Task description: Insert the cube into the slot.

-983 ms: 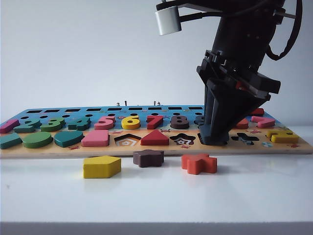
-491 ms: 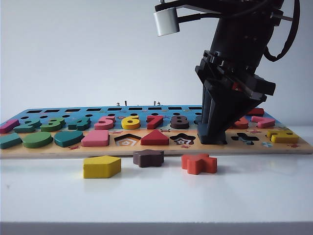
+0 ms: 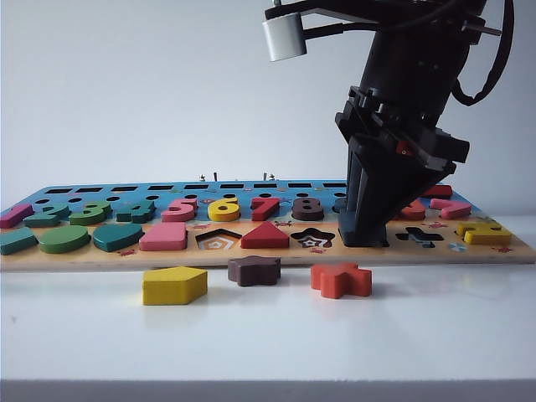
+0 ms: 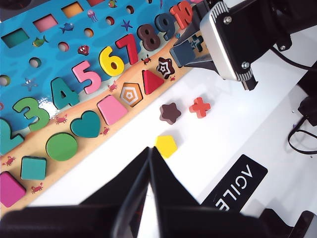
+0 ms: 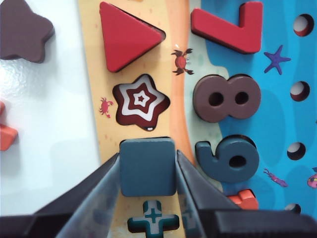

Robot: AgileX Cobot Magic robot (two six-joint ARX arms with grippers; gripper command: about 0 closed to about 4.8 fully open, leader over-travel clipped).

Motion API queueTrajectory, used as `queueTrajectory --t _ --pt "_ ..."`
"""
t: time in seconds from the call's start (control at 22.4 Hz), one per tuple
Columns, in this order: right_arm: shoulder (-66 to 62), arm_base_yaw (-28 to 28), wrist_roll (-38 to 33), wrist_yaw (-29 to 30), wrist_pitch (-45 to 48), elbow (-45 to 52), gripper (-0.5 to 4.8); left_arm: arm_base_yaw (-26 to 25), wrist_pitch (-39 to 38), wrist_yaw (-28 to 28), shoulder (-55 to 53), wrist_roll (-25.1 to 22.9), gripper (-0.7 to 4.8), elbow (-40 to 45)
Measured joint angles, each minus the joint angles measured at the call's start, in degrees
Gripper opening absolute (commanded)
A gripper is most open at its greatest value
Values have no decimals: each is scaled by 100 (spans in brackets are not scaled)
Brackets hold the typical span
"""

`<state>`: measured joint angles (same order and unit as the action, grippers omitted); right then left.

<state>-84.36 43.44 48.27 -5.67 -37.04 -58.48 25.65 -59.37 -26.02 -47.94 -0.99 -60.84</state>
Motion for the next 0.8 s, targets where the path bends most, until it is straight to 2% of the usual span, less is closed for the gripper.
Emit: queueTrajectory --t 0.8 --pt "0 0 -28 0 -72 0 92 2 0 0 0 0 17 0"
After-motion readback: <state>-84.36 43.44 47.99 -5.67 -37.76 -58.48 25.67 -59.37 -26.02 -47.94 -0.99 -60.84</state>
